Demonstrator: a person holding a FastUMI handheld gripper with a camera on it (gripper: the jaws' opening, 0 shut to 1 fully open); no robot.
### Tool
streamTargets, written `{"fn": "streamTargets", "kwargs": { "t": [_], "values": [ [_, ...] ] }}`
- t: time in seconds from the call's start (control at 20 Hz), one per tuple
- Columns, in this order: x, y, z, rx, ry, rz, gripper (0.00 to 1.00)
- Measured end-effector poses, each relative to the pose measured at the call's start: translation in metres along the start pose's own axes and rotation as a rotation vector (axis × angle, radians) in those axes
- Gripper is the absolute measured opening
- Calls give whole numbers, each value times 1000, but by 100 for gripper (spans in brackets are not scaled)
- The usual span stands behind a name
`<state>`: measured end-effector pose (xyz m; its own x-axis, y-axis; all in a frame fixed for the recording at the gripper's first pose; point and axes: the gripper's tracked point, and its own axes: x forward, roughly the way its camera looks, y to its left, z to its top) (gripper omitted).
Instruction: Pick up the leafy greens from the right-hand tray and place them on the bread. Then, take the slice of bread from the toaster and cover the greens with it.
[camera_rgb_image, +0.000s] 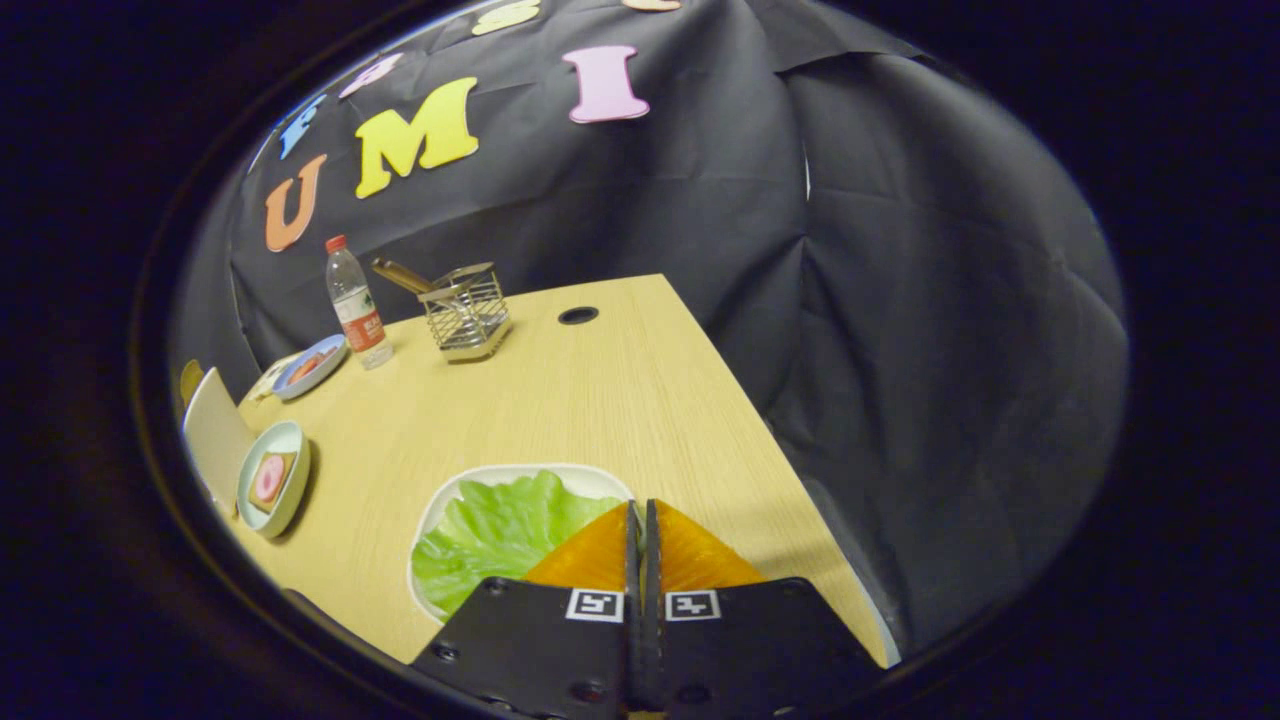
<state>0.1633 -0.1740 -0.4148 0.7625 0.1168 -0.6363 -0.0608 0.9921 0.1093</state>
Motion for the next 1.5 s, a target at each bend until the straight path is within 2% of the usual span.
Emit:
{"fn": "streamTargets", "kwargs": {
  "t": [0.5, 0.7, 0.9, 1.15, 1.5],
  "values": [
    [-67, 32, 68, 38, -120, 30, 1],
    [-93, 58, 93, -7, -173, -4, 1],
    [-117, 93, 114, -57, -214, -75, 1],
    [-151, 184, 129, -87, -262, -101, 1],
    [-156, 352, 93, -74, -212, 51, 1]
  ]
}}
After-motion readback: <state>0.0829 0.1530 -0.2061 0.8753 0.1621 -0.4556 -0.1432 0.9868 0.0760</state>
